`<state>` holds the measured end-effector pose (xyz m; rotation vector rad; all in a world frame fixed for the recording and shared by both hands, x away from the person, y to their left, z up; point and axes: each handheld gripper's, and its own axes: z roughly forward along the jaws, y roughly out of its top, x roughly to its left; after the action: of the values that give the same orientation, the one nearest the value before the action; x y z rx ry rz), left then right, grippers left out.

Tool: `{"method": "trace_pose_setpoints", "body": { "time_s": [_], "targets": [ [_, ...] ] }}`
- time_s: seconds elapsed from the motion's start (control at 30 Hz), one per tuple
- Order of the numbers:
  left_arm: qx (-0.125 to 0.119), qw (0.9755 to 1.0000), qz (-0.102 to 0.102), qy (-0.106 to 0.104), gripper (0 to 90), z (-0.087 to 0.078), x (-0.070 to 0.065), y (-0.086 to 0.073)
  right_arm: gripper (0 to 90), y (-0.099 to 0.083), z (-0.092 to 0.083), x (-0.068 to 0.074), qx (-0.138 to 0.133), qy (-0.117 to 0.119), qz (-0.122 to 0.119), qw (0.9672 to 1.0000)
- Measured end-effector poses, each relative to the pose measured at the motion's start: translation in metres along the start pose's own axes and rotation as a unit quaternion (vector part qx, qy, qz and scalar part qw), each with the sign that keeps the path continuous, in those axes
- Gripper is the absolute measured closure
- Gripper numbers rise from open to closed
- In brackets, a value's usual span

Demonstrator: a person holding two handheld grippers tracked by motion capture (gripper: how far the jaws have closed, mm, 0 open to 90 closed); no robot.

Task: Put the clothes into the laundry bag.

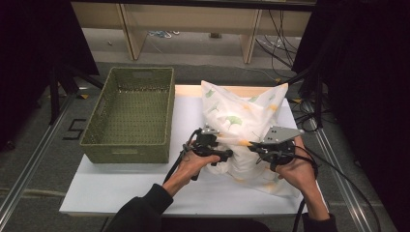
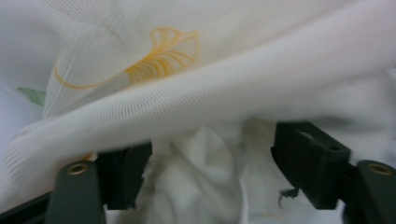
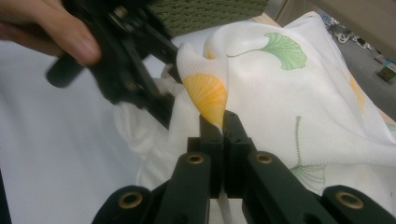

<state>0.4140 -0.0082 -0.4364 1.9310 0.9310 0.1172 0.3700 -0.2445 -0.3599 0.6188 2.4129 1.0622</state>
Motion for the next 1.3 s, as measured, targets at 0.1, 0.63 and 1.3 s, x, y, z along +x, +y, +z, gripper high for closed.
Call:
{"method": "trace_pose_setpoints", "body": {
  "time_s": [0.1, 0.63, 1.3],
  "targets": [
    [0.028, 0.9992, 0.026, -0.008, 20.3, -0.012, -0.006, -0.005, 90.0, 0.0, 0.0, 0.0, 0.0, 0.001, 0.002, 1.0],
    [0.091, 0.9915, 0.091, -0.015, 14.9, 0.003, -0.026, -0.037, 90.0, 0.0, 0.0, 0.0, -0.003, -0.001, 0.001, 1.0],
    [-0.038, 0.9969, 0.061, 0.032, 84.8, 0.041, -0.024, 0.013, 90.0, 0.0, -0.002, -0.001, 0.002, 0.003, -0.003, 1.0]
  ]
}}
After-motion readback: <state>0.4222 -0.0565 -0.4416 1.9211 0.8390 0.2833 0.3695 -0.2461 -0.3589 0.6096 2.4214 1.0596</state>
